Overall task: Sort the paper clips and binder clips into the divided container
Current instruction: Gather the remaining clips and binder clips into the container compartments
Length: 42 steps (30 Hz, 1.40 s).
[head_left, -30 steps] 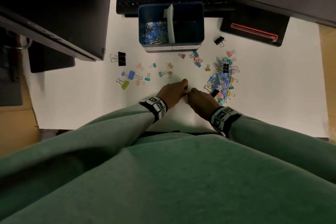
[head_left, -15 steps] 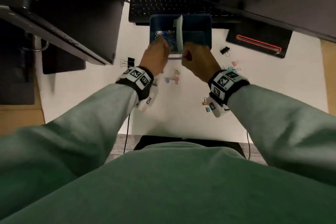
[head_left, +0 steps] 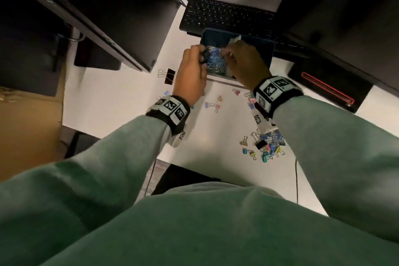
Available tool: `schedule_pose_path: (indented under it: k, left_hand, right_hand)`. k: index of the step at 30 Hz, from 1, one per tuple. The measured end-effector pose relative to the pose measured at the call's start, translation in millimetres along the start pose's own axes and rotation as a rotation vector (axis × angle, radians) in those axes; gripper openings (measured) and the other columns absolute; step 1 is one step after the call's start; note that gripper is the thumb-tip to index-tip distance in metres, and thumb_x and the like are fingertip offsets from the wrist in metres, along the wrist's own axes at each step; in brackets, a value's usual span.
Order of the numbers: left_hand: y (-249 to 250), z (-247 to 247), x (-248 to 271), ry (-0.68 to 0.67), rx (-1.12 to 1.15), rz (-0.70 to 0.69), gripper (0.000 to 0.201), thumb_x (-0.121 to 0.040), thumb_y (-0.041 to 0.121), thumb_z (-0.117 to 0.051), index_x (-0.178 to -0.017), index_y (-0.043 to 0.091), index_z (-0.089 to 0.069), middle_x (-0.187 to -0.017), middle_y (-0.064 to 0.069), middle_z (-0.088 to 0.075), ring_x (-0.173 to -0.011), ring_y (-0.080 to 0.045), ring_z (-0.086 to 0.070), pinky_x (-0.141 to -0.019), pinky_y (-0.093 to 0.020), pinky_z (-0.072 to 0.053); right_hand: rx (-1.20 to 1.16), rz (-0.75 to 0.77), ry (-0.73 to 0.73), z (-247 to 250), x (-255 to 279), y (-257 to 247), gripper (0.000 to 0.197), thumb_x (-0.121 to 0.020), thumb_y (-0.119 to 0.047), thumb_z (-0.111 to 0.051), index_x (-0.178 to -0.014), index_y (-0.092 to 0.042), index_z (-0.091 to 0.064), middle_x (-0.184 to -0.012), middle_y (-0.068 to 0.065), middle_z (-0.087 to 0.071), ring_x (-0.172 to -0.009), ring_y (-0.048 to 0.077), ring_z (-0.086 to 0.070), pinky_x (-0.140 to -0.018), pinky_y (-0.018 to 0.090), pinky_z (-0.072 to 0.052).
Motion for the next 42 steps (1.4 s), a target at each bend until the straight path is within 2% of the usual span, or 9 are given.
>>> schedule_pose_path:
  k: [2, 5, 8, 11, 19, 25, 29, 36, 42]
  left_hand:
    - [4, -25, 33, -0.068, 0.003, -0.004, 0.018, -0.091, 0.006, -0.047, -0.107, 0.012, -0.051, -0.1, -0.006, -0.053, -0.08, -0.017, -0.052, -0.072, -0.031, -0.046]
    - [8, -95, 87, -0.494, -0.144, -0.039, 0.009, -0.094, 0.017, -0.05, -0.1, 0.014, -0.056, -0.097, -0.009, -0.054, -0.078, -0.023, -0.055, -0.075, -0.041, -0.051]
    - [16, -146, 130, -0.796, -0.26, -0.101, 0.027, -0.091, 0.031, -0.06, -0.111, 0.014, -0.053, -0.106, -0.007, -0.052, -0.088, -0.023, -0.057, -0.081, -0.039, -0.05]
    - [20, -173, 142, -0.874, -0.367, -0.231, 0.048, -0.082, 0.038, -0.07, -0.116, 0.012, -0.05, -0.108, -0.009, -0.053, -0.091, -0.026, -0.057, -0.082, -0.038, -0.048]
    - [7, -165, 105, -0.782, -0.536, -0.396, 0.027, -0.089, 0.02, -0.059, -0.112, 0.007, -0.051, -0.107, -0.013, -0.052, -0.09, -0.032, -0.057, -0.077, -0.04, -0.046]
    - [41, -168, 115, -0.627, -0.508, -0.616, 0.041, -0.079, 0.019, -0.069, -0.119, 0.015, -0.06, -0.111, -0.011, -0.06, -0.097, -0.029, -0.058, -0.082, -0.04, -0.049]
    - [60, -190, 147, -0.73, -0.473, -0.815, 0.038, -0.08, 0.028, -0.07, -0.116, 0.022, -0.064, -0.109, -0.009, -0.062, -0.094, -0.026, -0.06, -0.079, -0.039, -0.051]
    - [9, -156, 135, -0.685, -0.508, -0.711, 0.021, -0.087, 0.027, -0.066, -0.108, 0.024, -0.067, -0.109, -0.01, -0.06, -0.097, -0.028, -0.057, -0.08, -0.038, -0.048]
    - [26, -154, 120, -0.582, -0.49, -0.603, 0.027, -0.079, 0.02, -0.068, -0.105, 0.015, -0.067, -0.104, -0.01, -0.06, -0.095, -0.03, -0.055, -0.082, -0.039, -0.043]
  right_hand:
    - [-0.072, 0.003, 0.106, 21, 22, 13, 0.023, -0.097, -0.016, -0.046, -0.108, -0.01, -0.065, -0.11, 0.011, -0.06, -0.099, 0.021, -0.057, -0.087, 0.035, -0.048]
    - [-0.104, 0.012, 0.156, 30, 66, 41, 0.017, -0.096, -0.018, -0.049, -0.106, -0.013, -0.062, -0.105, 0.008, -0.061, -0.092, 0.018, -0.059, -0.08, 0.031, -0.049]
    - [-0.084, -0.077, 0.023, 9, 109, 75, 0.014, -0.097, -0.021, -0.051, -0.107, -0.015, -0.059, -0.103, 0.004, -0.063, -0.087, 0.017, -0.061, -0.073, 0.026, -0.049]
    - [0.002, -0.141, -0.117, -12, 143, 96, 0.013, -0.094, -0.025, -0.056, -0.105, -0.017, -0.056, -0.103, 0.003, -0.062, -0.086, 0.019, -0.062, -0.07, 0.027, -0.048]
    - [0.106, -0.256, -0.332, -36, 196, 112, 0.028, -0.089, -0.031, -0.062, -0.113, -0.018, -0.057, -0.117, 0.006, -0.053, -0.103, 0.03, -0.057, -0.08, 0.04, -0.052]
    - [0.076, -0.321, -0.103, -9, 195, 114, 0.024, -0.093, -0.019, -0.058, -0.116, -0.016, -0.062, -0.126, 0.006, -0.058, -0.109, 0.029, -0.06, -0.09, 0.04, -0.053]
    - [0.209, -0.377, -0.212, -5, 194, 133, 0.031, -0.095, -0.016, -0.052, -0.125, -0.014, -0.058, -0.132, 0.013, -0.05, -0.119, 0.033, -0.051, -0.092, 0.041, -0.048]
    - [0.263, -0.457, -0.176, 3, 216, 164, 0.024, -0.093, -0.017, -0.055, -0.116, -0.01, -0.058, -0.111, 0.014, -0.053, -0.096, 0.035, -0.06, -0.076, 0.041, -0.053]
    - [0.199, -0.281, -0.107, -6, 213, 132, 0.026, -0.088, -0.019, -0.063, -0.111, -0.008, -0.06, -0.118, 0.015, -0.059, -0.095, 0.032, -0.063, -0.076, 0.039, -0.056]
Point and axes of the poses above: each hand's wrist, its own x-axis away from the middle knuckle, its own z-axis out of the back of the hand, y = z × x, the point moved 7 cm from there along -x, towards the middle knuckle
